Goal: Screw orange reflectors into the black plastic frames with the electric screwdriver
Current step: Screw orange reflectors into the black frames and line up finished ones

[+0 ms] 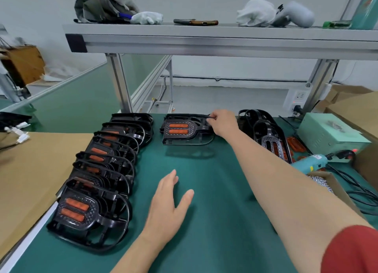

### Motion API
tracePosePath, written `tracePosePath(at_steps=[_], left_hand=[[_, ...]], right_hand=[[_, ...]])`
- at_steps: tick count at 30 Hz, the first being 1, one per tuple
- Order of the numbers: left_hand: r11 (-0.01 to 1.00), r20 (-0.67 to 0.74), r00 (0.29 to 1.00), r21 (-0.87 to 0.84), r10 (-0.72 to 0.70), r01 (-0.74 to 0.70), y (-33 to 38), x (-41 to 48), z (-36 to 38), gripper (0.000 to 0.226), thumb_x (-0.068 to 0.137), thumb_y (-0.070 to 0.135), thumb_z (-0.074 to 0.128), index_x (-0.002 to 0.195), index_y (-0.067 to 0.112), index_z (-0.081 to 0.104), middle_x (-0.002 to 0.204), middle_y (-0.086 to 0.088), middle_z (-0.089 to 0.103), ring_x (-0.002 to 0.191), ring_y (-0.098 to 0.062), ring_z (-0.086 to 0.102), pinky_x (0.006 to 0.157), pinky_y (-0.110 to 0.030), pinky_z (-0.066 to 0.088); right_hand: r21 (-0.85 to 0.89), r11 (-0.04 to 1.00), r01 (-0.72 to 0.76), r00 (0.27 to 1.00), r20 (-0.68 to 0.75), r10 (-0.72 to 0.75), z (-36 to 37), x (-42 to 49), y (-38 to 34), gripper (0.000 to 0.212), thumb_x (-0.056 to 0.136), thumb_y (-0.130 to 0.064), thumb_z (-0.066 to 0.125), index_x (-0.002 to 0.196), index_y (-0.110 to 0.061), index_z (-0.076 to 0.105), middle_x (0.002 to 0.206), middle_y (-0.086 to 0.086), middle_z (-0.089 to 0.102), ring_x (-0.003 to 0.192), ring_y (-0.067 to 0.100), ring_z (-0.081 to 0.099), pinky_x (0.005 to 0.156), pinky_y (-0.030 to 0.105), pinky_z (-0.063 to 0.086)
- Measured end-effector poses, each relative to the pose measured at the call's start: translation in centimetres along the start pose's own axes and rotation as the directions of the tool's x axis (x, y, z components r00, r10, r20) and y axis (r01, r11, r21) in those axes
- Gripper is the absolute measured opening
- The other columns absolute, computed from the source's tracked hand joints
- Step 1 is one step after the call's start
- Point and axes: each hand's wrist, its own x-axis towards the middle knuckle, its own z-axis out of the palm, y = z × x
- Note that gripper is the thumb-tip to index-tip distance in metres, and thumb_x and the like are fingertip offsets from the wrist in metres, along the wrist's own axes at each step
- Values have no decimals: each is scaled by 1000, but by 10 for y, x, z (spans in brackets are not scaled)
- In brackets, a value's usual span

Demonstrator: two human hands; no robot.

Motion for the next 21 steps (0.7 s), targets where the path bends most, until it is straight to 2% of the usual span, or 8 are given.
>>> tracePosePath(at_steps=[3,7,10,11,13,16,21], left_hand=[[1000,-11,1000,-3,11,-11,-1,1,1,66,94,37,65,150,18,37,144,15,44,131,11,41,111,-22,36],[1000,-15,1000,-8,17,-17,-4,1,2,63,93,33,67,147,16,41,141,13,47,131,8,44,107,-9,31],[1000,-19,1000,-16,20,-20,-6,3,1,62,92,32,68,146,17,42,140,15,48,131,9,44,105,-5,30],[1000,-25,1000,-23,18,-19,-7,3,1,61,92,32,68,146,17,43,139,16,48,131,9,44,105,-5,30],[999,-30,999,-33,14,-15,-8,4,1,59,93,29,68,145,17,43,139,16,49,130,9,45,106,-8,32],[999,-40,999,-34,8,-10,-10,5,2,58,93,25,68,145,16,45,138,13,51,129,9,46,108,-13,35],[1000,-44,999,-19,4,-5,-10,4,1,58,93,24,68,145,15,44,139,10,52,130,6,46,111,-21,37]], right_hand=[[-42,998,-37,999,36,39,17,20,-4,26,99,-29,60,108,-9,74,111,15,72,105,33,64,78,29,45],[-76,994,-76,992,92,83,37,37,-5,27,100,-31,60,99,-9,75,102,12,73,97,31,66,73,29,45],[-64,992,-113,986,117,120,47,48,-8,28,102,-31,56,87,-12,69,92,12,67,86,29,62,70,30,46],[-52,991,-126,985,116,131,49,51,-8,30,103,-30,55,87,-8,68,93,12,67,87,30,62,71,31,49],[3,988,-154,983,105,152,53,56,-10,30,103,-24,53,101,-1,72,105,15,70,99,33,65,84,35,55],[111,979,-173,982,102,161,56,58,-10,30,101,-13,48,118,-2,70,121,18,67,115,34,61,98,37,49],[77,987,-144,989,56,140,55,50,4,34,95,2,44,113,-4,72,123,17,68,110,37,63,95,43,55]])
